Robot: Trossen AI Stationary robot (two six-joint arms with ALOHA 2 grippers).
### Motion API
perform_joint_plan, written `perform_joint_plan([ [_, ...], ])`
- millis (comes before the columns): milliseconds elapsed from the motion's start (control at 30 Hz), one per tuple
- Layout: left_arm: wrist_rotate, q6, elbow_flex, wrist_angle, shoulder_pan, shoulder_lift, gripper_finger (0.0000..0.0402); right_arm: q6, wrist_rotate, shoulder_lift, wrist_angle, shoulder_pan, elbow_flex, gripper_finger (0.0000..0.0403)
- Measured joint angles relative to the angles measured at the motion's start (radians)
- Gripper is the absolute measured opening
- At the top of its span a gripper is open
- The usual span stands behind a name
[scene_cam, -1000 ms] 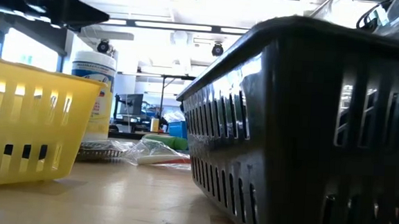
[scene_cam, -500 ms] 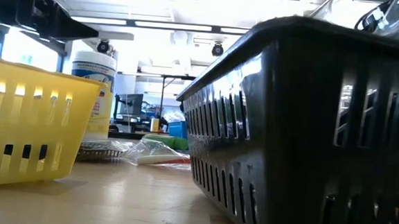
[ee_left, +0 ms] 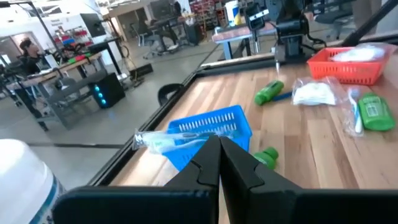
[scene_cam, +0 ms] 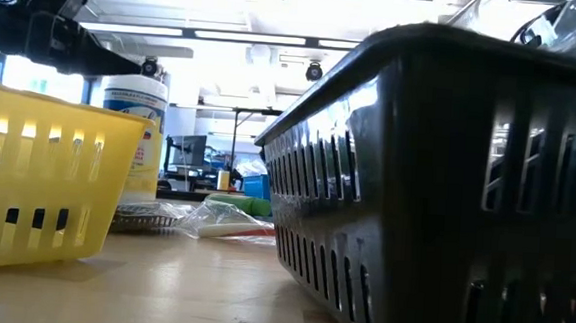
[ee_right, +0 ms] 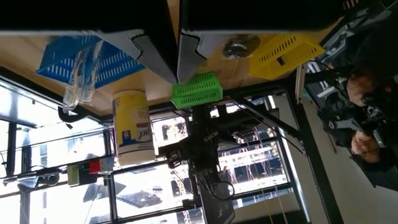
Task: Pick & Place Travel size toiletries
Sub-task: Put the green shampoo into the green bin
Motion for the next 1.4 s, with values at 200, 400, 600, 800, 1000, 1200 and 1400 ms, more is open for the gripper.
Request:
perform_joint_plan([
  [200,-0.002,0.0,0.0,-0.001,0.0,0.0,0.0,0.068,-0.006,0.015,-0.002,0.0,0.0,0.0002],
  [400,0.002,0.003,0.0,0.001,0.0,0.0,0.0,0.074,-0.001,0.031,0.001,0.0,0.0,0.0002],
  [600,0.002,0.046,0.001,0.009,0.0,0.0,0.0,0.097,-0.003,0.036,0.009,0.0,0.0,0.0002],
  [800,0.002,0.049,0.001,0.011,0.0,0.0,0.0,0.095,0.0,0.036,0.016,0.0,0.0,0.0002],
  [1000,0.003,0.123,0.001,0.143,0.0,0.0,0.0,0.08,0.001,0.045,0.016,0.0,0.0,0.0002],
  [1200,0.002,0.123,0.002,0.162,0.0,0.0,0.0,0.061,0.037,0.048,0.016,0.0,0.0,0.0002],
  [1400,0.003,0.097,0.002,0.128,0.0,0.0,0.0,0.06,0.026,0.048,0.016,0.0,0.0,0.0002],
])
